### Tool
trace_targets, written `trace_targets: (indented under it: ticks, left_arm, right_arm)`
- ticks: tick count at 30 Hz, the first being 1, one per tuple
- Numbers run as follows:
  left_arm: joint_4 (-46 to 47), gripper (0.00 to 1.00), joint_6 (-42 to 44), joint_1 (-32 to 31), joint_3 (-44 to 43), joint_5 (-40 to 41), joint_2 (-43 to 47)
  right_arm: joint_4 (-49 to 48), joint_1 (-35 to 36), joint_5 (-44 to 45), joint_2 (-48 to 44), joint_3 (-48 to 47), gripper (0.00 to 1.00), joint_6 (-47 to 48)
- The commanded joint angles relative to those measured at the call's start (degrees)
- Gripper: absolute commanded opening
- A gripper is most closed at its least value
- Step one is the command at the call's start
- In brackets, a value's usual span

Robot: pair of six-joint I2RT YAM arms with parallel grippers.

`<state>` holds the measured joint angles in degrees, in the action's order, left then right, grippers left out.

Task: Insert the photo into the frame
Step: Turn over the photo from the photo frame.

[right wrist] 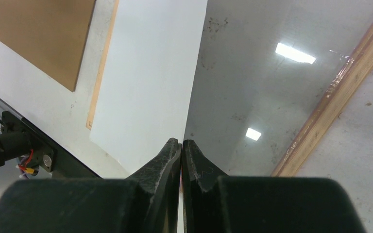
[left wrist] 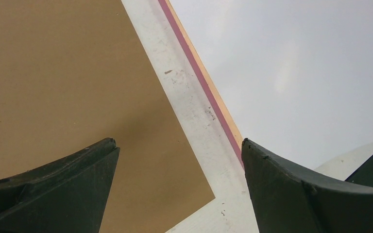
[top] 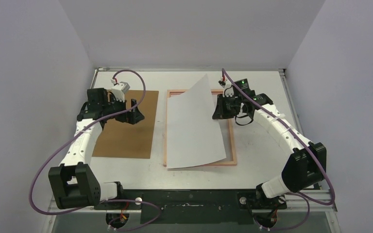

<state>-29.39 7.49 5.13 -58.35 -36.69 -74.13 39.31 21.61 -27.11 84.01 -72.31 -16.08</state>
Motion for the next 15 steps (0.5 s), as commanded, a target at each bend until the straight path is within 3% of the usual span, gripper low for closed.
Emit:
trace_targets:
  ticks: [1,15]
  left_arm:
    - [0.1,0.98,1.0,-1.1,0.2,0.7,-0.6]
    - [-3.0,0.96,1.7,-1.7,-1.1,1.1,-1.1]
  right_arm:
    - [-3.6,-1.0,0.3,0.1,-0.4,0.05,2.1]
    - [-8.1,-3.4,-1.6,2.4,1.6,0.05,-0.3]
